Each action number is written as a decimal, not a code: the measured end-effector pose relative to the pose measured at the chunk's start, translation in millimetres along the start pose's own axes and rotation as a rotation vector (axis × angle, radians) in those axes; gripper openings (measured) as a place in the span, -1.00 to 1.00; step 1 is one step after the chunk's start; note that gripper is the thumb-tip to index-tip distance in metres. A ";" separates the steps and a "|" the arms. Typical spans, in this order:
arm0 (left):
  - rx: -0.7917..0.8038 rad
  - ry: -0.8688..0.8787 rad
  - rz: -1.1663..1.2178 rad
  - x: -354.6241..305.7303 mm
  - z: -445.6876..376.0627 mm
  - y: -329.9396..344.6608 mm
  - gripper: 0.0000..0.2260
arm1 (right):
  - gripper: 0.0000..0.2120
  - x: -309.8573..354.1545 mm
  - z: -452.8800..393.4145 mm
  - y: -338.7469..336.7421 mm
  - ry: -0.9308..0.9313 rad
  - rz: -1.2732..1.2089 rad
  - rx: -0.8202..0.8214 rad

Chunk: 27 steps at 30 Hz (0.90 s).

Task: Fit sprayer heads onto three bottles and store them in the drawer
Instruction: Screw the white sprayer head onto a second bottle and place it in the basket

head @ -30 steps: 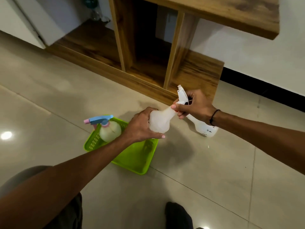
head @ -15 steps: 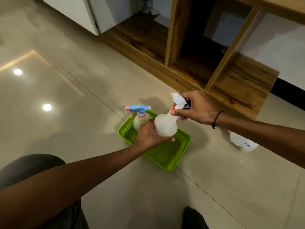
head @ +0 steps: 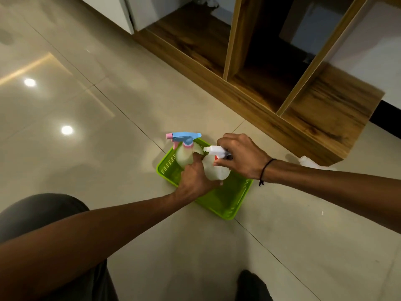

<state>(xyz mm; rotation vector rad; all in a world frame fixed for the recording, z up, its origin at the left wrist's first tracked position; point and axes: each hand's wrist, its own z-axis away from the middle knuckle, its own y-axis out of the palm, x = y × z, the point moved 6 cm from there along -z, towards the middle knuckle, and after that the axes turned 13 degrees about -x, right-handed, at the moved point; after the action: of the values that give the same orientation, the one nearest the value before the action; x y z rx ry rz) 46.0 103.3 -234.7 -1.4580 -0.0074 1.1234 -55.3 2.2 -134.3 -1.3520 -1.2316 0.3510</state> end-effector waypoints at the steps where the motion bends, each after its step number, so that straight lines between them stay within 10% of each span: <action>1: -0.022 0.009 0.007 0.3 -0.6 -0.7 -0.09 | -0.67 -0.2 2.0 5.5 -0.006 0.015 0.006; 11: -0.091 -0.036 0.053 7.5 4.2 -3.3 -0.59 | -0.51 -7.1 3.1 11.4 0.059 -0.045 -0.023; 27: 0.098 0.256 0.032 -76.2 41.3 35.0 -0.71 | -0.24 -49.5 58.7 -36.6 0.248 -0.009 -0.028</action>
<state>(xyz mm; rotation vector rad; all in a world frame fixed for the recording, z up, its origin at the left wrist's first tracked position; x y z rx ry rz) -40.2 80.3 -206.7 -1.5087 0.2477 0.9426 -138.2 -16.0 -139.7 -1.3686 -1.0386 0.1550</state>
